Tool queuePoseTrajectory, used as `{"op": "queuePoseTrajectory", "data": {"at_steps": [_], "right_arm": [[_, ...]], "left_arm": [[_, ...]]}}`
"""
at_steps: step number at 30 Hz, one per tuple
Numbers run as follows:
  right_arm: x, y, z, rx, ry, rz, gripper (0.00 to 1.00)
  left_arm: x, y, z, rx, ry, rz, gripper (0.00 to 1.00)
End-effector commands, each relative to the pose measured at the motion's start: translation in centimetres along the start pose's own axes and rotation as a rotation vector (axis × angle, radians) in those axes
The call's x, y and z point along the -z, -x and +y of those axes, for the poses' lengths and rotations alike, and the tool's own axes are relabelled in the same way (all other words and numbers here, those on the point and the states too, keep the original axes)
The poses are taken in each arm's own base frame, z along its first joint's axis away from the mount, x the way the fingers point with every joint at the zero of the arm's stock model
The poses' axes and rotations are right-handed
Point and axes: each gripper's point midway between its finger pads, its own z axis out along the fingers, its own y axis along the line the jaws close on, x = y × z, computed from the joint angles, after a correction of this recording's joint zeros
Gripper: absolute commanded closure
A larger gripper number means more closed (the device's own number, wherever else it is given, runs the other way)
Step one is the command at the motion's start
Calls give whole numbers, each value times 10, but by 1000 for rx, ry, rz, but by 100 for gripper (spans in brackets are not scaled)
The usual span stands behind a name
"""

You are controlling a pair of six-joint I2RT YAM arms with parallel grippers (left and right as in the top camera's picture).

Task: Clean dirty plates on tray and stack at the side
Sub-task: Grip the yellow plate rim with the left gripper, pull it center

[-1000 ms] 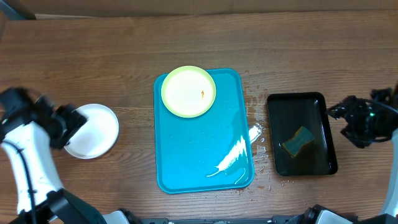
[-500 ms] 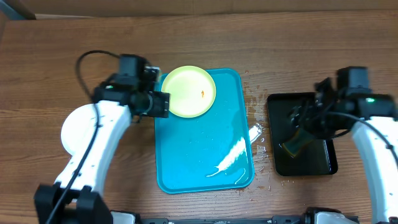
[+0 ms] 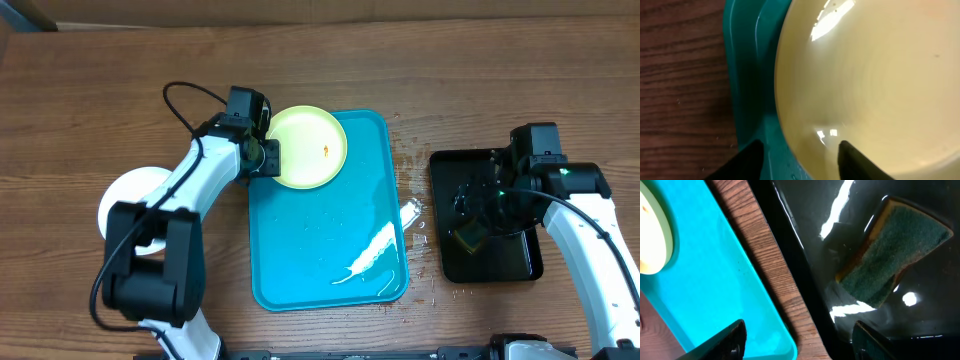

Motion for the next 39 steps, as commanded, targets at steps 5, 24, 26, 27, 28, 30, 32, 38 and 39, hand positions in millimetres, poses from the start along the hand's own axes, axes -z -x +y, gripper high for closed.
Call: {"op": "queuePoseTrajectory", "data": {"at_steps": [5, 24, 26, 27, 28, 30, 32, 38, 39], "right_arm": [[0, 1, 0, -6, -8, -10, 31], [-1, -2, -2, -10, -15, 1, 26], [-5, -4, -6, -27, -27, 6, 26], [-8, -4, -13, -67, -60, 2, 27], [-11, -5, -23, -114, -103, -8, 31], [-19, -5, -38, -164, -164, -30, 35], [-30, -8, -47, -201, -190, -33, 35], [-67, -10, -61, -283, -201, -23, 39], [-74, -12, -65, -299, -209, -12, 44]], "left_arm": [[-8, 0, 1, 81, -1, 16, 96], [34, -108, 0, 147, 64, 458, 75], [36, -111, -6, 138, 47, 470, 66], [37, -113, -10, 136, 32, 477, 64], [39, -114, -14, 131, 22, 478, 62], [43, -113, -18, 114, 19, 467, 61], [49, -112, -22, 99, 13, 451, 57], [74, -106, -30, 58, -7, 376, 49], [78, -103, -30, 57, -9, 358, 49]]}}
